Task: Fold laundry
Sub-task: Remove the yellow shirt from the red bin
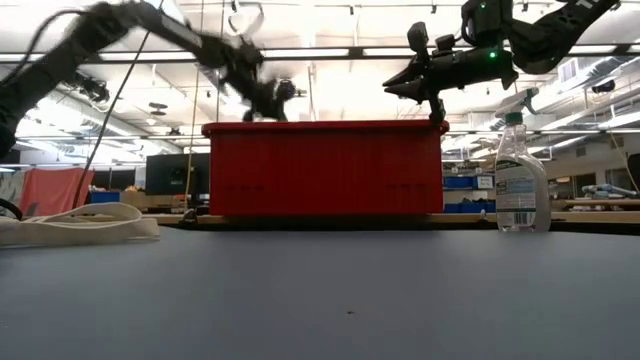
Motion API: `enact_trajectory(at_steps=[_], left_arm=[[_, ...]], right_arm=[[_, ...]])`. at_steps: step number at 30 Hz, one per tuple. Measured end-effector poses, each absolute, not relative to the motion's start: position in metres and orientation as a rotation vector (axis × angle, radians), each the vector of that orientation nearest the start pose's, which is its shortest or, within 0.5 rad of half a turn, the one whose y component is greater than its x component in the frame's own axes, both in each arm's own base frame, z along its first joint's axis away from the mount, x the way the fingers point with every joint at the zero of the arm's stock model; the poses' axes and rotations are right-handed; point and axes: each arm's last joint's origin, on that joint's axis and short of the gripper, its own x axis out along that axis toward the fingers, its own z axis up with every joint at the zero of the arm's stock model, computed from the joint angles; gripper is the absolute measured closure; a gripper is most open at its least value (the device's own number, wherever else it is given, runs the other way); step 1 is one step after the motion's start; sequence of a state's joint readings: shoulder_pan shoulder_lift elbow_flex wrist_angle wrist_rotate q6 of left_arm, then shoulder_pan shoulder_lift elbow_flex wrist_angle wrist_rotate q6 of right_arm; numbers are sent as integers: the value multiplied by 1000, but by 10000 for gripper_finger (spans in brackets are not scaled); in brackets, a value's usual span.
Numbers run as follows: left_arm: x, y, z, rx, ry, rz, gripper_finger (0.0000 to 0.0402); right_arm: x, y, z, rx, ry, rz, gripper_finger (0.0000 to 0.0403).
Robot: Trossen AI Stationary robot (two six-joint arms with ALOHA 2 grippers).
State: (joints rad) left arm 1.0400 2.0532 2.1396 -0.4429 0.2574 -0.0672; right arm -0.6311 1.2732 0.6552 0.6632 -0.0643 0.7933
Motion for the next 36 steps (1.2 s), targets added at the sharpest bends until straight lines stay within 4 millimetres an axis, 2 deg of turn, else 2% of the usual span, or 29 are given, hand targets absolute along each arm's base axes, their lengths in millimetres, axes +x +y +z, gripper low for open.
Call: enact_trajectory(at_steps=[4, 6, 8, 11, 15, 18, 25, 28, 32, 36], left_arm=[[232, 355, 465, -169, 100, 618, 399], [226, 330, 495, -128, 49, 528, 399], [221, 307, 514, -110, 31, 439, 400], [217, 277, 532, -105, 21, 292, 400], [219, 244, 543, -168, 23, 42, 400], [227, 222, 545, -225, 55, -143, 400], [260, 167, 543, -348, 136, -372, 398], [277, 136, 543, -395, 171, -450, 398], [295, 90, 538, -428, 241, -413, 398], [306, 51, 522, -489, 387, -163, 398]], right_arm=[[219, -164, 267, 754, -274, -536, 353], [217, -167, 267, 771, -283, -541, 353], [215, -169, 268, 798, -296, -546, 353], [212, -173, 269, 834, -318, -531, 353], [211, -173, 272, 893, -332, -445, 353], [212, -169, 274, 926, -310, -361, 353], [215, -154, 281, 934, -253, -226, 372], [212, -150, 286, 905, -225, -159, 386], [206, -142, 293, 880, -176, -64, 396], [200, -130, 299, 912, -113, 18, 390]])
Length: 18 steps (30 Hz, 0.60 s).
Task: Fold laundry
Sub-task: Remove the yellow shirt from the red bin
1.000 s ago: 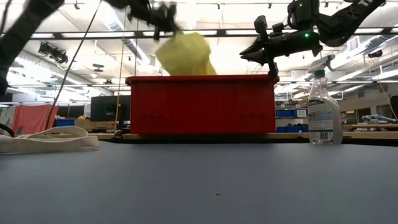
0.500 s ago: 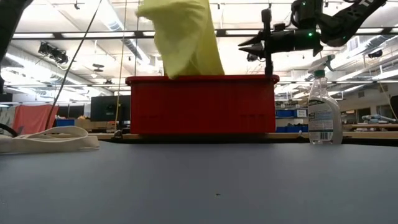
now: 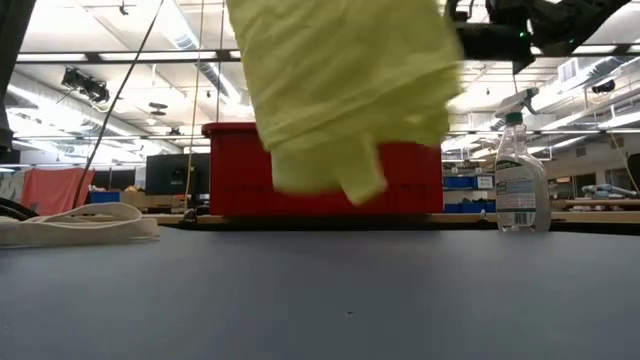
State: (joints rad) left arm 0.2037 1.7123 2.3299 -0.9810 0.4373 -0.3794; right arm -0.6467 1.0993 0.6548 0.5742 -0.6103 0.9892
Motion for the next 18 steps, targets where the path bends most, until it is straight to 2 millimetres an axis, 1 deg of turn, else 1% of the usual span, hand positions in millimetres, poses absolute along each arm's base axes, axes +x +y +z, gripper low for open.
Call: enact_trajectory(at_steps=[3, 6, 9, 12, 13, 15, 16, 18], left_arm=[[314, 15, 504, -519, 535, 0, 398], [328, -22, 482, -607, 675, 87, 398], [348, -61, 464, -714, 737, 80, 399], [362, -95, 455, -812, 731, 23, 399], [366, -103, 455, -843, 721, -5, 399], [369, -111, 457, -877, 688, -43, 399], [370, -111, 458, -879, 669, -47, 399], [371, -104, 459, -842, 642, -17, 399]], right_arm=[[195, -118, 301, 923, -36, 76, 386], [191, -104, 300, 923, 47, 94, 389], [187, -92, 299, 923, 106, 86, 395], [185, -81, 300, 918, 135, 95, 394], [184, -77, 301, 915, 136, 101, 392], [184, -70, 304, 905, 129, 115, 389], [184, -67, 305, 901, 125, 120, 388], [185, -63, 305, 896, 119, 114, 388]])
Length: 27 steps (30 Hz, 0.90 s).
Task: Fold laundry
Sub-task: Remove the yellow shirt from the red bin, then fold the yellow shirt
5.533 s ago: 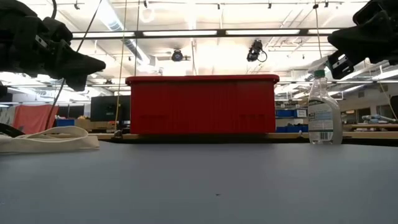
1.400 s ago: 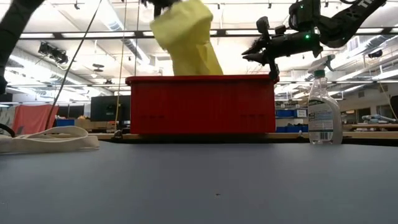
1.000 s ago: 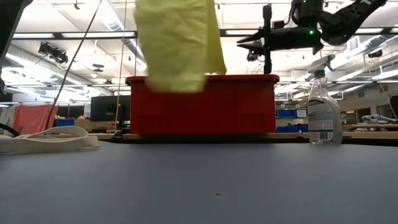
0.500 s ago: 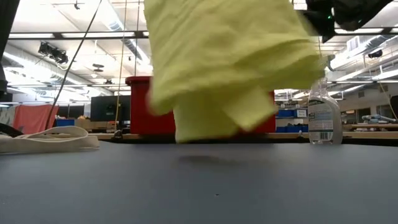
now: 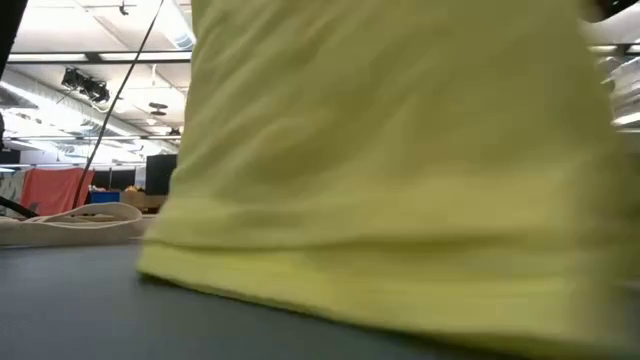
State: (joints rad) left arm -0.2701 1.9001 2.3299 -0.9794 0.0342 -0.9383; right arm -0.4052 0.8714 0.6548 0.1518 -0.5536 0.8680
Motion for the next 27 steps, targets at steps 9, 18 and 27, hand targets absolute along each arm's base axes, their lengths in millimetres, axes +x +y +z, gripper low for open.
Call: enact_trajectory(at_steps=[9, 18, 27], left_arm=[[401, 4, 399, -432, 905, 229, 398], [409, 179, 319, -515, 1027, 487, 310], [401, 179, 297, -573, 1175, 339, 192]], right_arm=[[190, -53, 289, 956, 219, -72, 391], [178, -52, 258, 978, 442, -444, 383], [179, -40, 250, 919, 523, -492, 304]])
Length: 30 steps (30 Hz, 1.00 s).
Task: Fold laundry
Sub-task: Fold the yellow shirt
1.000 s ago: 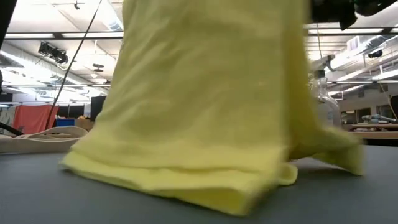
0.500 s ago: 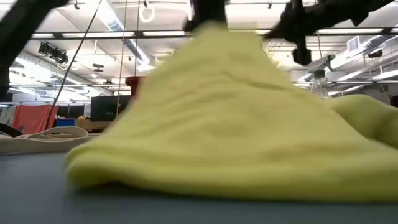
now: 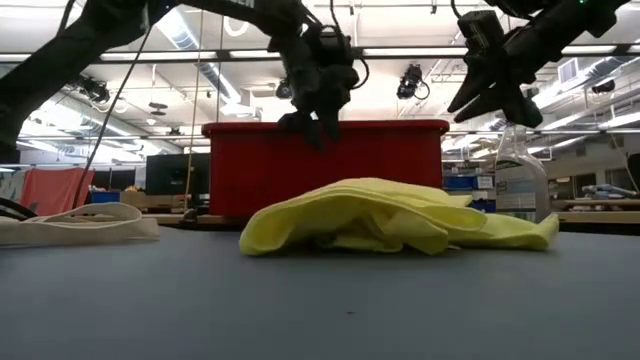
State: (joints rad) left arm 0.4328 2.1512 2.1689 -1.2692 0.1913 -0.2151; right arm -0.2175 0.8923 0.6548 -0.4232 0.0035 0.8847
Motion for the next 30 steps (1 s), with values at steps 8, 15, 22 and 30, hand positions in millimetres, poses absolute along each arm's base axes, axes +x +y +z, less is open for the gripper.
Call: enact_trajectory(at_steps=[8, 15, 22, 30], left_arm=[[405, 113, 306, -389, 1216, 142, 180], [374, 53, 262, -440, 1207, 100, 180], [334, -36, 248, -310, 1070, -47, 186], [315, -107, 216, -82, 1051, -15, 185]], right_arm=[[199, -15, 229, 912, 728, -363, 262], [212, 14, 212, 664, 868, -188, 262], [233, 51, 201, 312, 821, 105, 263], [244, 92, 168, -93, 828, 145, 260]])
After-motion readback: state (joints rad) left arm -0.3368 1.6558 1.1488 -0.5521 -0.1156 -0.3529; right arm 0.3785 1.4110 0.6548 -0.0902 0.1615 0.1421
